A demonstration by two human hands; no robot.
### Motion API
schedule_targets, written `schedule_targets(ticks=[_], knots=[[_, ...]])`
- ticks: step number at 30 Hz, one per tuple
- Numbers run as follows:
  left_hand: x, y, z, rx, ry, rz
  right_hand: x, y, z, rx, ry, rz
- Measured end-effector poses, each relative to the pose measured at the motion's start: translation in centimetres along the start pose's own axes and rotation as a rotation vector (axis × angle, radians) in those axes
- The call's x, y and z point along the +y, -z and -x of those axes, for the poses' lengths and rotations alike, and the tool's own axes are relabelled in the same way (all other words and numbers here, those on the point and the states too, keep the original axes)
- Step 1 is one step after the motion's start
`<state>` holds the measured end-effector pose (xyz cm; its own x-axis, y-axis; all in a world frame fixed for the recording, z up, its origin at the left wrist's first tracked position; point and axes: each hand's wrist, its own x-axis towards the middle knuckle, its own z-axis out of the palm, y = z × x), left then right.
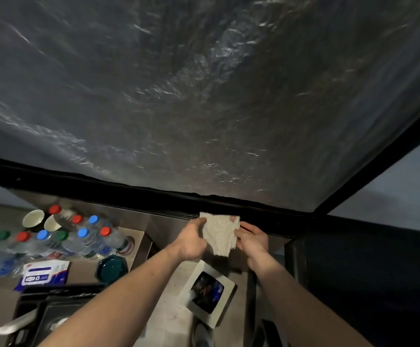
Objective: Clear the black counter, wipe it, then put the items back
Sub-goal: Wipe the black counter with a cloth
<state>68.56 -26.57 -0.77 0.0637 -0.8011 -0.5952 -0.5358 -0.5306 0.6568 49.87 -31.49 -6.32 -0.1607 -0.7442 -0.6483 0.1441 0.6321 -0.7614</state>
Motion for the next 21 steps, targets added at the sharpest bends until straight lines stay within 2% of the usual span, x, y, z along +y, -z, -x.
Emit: schedule_targets(ticks=[6, 9, 12, 18, 21], knots=[[0.7, 0.8, -5.2, 0.074, 0.042, 0.037, -0.8, -1.6, -3.9, 0.047, 0.023, 0.029], [0.4, 0.3, -4.0, 0.093, 0.002, -0.058, 0.4, -1.6, -2.6, 0.103, 0.136, 0.289], [-0.8, -0.8, -2.6, 0.027, -0.039, -0.221, 3.0, -1.6, -1.7, 0.112, 0.279, 0.554], [-0.5, -1.2, -3.7, -0.045, -0.015, -0.212, 1.8, -3.2, -1.1, 0.097, 0.335, 0.625], [0.3, -0.6, -4.7, -0.076, 0.003, -0.247, 0.2, -3.3, -1.4, 0.01, 0.337, 0.918]])
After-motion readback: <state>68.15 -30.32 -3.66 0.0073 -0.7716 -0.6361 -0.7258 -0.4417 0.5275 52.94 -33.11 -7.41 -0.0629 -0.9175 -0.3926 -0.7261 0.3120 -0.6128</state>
